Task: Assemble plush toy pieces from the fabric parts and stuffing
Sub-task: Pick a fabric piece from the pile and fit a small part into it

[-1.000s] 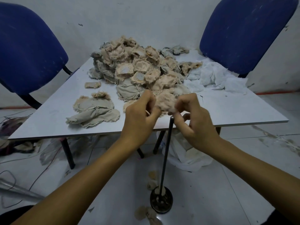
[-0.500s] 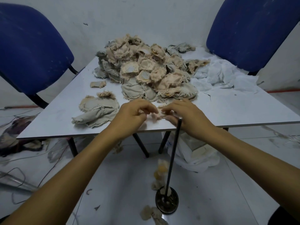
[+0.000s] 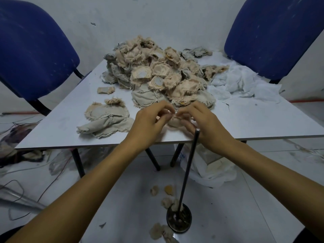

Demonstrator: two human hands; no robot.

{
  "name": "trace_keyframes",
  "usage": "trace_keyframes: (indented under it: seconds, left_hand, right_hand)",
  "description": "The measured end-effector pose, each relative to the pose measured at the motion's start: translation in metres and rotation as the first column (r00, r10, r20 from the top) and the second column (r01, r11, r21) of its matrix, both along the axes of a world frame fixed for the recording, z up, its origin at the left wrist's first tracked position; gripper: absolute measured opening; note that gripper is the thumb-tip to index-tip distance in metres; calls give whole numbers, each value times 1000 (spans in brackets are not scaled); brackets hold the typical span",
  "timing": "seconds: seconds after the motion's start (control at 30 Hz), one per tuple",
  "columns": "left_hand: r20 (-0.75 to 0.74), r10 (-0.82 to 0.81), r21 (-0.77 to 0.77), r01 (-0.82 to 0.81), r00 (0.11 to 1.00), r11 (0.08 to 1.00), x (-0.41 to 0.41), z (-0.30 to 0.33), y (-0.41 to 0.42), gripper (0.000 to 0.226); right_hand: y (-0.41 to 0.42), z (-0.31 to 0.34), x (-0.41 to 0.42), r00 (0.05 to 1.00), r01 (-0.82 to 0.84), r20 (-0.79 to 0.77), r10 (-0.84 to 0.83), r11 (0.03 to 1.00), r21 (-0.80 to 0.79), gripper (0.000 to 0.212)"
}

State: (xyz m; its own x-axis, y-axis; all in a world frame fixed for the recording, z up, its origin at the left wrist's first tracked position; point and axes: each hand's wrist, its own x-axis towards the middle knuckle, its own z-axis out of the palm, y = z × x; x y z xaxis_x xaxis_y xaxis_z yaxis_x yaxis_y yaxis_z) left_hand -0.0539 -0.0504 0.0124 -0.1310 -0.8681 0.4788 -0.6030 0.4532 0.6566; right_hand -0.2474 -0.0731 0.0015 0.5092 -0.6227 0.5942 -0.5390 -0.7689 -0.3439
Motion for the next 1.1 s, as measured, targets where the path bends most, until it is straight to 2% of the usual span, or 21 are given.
trace_keyframes:
  seconds: [0.13, 0.23, 0.33, 0.43, 0.5, 0.63, 0.73, 0.83, 0.93, 1.0, 1.1]
  left_hand:
    - [-83, -22, 38, 26, 996, 999, 0, -1, -3, 20]
    - [-160, -32, 70, 44, 987, 997, -2, -2, -3, 26]
    - [-237, -38, 97, 63, 971, 993, -3, -1, -3, 28]
    - [-282, -41, 127, 80, 958, 989, -3, 0, -3, 27]
    - [-235, -52, 140, 87, 971, 986, -3, 0, -2, 27]
    - [41, -111, 173, 102, 993, 980, -5, 2, 1, 13]
    - [86, -181, 322, 145, 980, 936, -7, 9, 1, 25]
    - [-48, -263, 389, 261, 963, 883, -4, 17, -2, 25]
    - [-243, -278, 376, 354, 929, 856, 4, 21, -5, 8]
    - [-350, -304, 347, 424, 886, 837, 6, 20, -7, 10]
    - [-365, -345, 327, 466, 865, 822, 3, 17, -7, 14]
  right_hand:
    - [-2, -4, -5, 998, -3, -59, 11, 991, 136, 39]
    - [-2, -5, -7, 999, 2, -41, 4, 989, 145, 45]
    - [0, -4, -6, 999, 27, -39, -22, 993, 114, 43]
    - [1, -4, -6, 999, 37, -19, -35, 993, 109, 28]
    - [1, -4, -6, 999, 32, -46, -26, 991, 133, 20]
    - [-2, -1, -11, 995, 9, -98, 10, 981, 192, 13]
    - [0, 6, -13, 997, -75, 40, 66, 939, 334, 5]
    - [2, 10, -12, 984, -140, 160, 79, 899, 415, 21]
    - [6, 14, -10, 954, -234, 291, 77, 799, 554, 24]
    - [9, 16, -11, 921, -326, 378, 96, 723, 610, 20]
    - [10, 18, -16, 883, -410, 447, 142, 696, 589, 19]
